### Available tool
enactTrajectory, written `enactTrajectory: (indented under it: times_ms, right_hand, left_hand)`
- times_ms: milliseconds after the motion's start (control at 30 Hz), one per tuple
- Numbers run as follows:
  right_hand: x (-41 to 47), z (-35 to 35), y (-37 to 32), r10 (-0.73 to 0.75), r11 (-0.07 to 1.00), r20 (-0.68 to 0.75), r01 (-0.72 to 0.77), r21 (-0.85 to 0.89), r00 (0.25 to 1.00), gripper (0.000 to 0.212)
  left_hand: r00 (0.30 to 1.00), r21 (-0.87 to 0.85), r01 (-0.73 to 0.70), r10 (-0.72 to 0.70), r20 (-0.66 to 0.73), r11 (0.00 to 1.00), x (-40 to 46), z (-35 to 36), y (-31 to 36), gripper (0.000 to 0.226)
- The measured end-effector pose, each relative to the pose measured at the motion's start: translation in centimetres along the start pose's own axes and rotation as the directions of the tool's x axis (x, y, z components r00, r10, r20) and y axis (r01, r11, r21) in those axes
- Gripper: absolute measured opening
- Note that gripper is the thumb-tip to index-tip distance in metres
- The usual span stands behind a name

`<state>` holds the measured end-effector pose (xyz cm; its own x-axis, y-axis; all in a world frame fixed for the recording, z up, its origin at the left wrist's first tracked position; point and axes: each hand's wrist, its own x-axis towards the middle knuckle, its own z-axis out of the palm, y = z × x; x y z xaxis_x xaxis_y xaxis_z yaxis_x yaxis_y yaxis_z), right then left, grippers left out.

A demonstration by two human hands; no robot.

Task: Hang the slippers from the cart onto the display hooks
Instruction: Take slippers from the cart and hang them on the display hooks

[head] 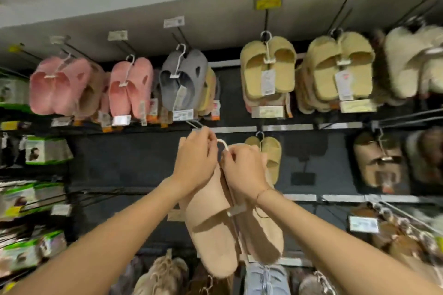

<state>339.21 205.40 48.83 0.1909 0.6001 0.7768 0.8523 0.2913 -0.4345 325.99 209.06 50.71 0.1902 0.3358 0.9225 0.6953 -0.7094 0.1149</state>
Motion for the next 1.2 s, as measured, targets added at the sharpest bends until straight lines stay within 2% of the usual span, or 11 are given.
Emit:
enactTrajectory:
  times_ms: [100, 167, 300, 433, 600, 733, 867, 1033, 1100, 1200]
  right_hand:
    - [2.0, -2.9, 1.8, 0.039, 0.996, -0.046, -0.043, -0.079, 0.998, 0.037]
    - [3.2, -4.1, 3.1, 0.083, 0.987, -0.054, -0.09, -0.13, 0.995, 0.038]
    - [5.5, -4.9, 5.5, 0.2, 0.965, -0.017, -0.2, -0.169, 0.98, 0.035]
    - [7.5, -3.7, 7.7, 0.323, 0.934, 0.089, -0.302, -0.192, 0.942, 0.03]
    - [9.4, -0.3, 10.9, 0.408, 0.909, 0.142, -0.386, -0.159, 0.902, 0.027]
    - [12.6, 2.8, 13.6, 0.427, 0.9, 0.074, -0.415, -0.136, 0.901, 0.025]
    - [16.4, 5.1, 15.7, 0.42, 0.899, -0.011, -0.418, -0.134, 0.907, 0.03]
    - [19.5, 7.8, 17.5, 0.207, 0.968, -0.188, -0.229, -0.103, 0.96, 0.045]
    - [20.3, 8.6, 17.9, 0.132, 0.983, -0.252, -0.16, -0.095, 0.959, 0.039]
    - [21.2, 9.7, 18.5, 0.101, 0.982, -0.27, -0.139, -0.125, 0.958, 0.034]
  left_hand:
    - [0.999, 0.016, -0.034, 0.035, -0.023, 0.999, 2.3, 1.8, 2.4, 0.018]
    - [0.999, 0.042, -0.047, 0.046, 0.013, 0.998, 3.6, 3.3, 3.3, 0.022]
    - [0.973, -0.082, -0.004, 0.022, 0.228, 0.997, 6.2, 5.8, 3.5, 0.024]
    - [0.891, -0.103, 0.123, -0.064, 0.449, 0.987, 7.9, 9.1, 2.4, 0.03]
    - [0.823, -0.081, 0.161, -0.089, 0.561, 0.984, 9.4, 15.4, -0.3, 0.033]
    - [0.842, -0.136, 0.14, -0.046, 0.537, 0.981, 11.9, 19.6, -2.9, 0.032]
    - [0.878, -0.347, 0.142, 0.044, 0.476, 0.927, 14.4, 21.3, -5.0, 0.036]
    - [0.959, -0.432, 0.073, 0.055, 0.276, 0.899, 16.1, 23.8, -7.3, 0.024]
    - [0.977, -0.448, 0.026, 0.072, 0.201, 0.894, 16.6, 24.5, -8.0, 0.022]
    - [0.985, -0.468, -0.02, 0.097, 0.141, 0.884, 17.3, 25.5, -8.6, 0.017]
